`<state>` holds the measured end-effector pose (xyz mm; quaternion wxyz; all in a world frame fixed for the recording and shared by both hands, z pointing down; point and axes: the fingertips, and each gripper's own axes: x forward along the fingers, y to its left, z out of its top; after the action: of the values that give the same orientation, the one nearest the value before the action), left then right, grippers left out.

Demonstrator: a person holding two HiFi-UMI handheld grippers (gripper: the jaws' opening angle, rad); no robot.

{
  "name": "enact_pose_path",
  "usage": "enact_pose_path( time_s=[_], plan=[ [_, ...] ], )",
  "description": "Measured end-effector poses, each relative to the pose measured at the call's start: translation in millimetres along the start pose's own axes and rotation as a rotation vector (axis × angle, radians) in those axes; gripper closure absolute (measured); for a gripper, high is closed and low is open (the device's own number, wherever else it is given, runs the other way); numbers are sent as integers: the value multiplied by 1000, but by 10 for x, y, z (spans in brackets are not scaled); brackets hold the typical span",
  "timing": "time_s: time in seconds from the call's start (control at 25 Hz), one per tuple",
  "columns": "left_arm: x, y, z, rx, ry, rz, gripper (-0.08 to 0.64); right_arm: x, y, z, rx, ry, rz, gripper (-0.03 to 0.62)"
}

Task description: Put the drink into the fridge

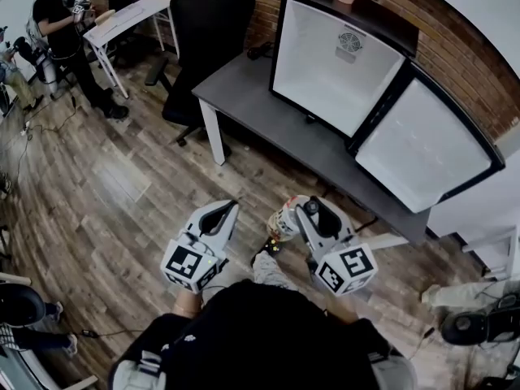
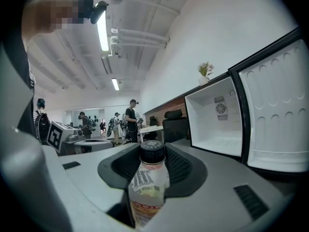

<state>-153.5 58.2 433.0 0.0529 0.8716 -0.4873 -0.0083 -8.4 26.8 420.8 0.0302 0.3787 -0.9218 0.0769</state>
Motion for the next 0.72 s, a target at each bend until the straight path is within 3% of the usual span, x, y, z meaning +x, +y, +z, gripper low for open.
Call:
enact_pose_path(
  time_s=[0.72],
  plan=[
    [1605,572,91,25,40,-63,563,894,-1348,146,22,-8,-59,442]
  ],
)
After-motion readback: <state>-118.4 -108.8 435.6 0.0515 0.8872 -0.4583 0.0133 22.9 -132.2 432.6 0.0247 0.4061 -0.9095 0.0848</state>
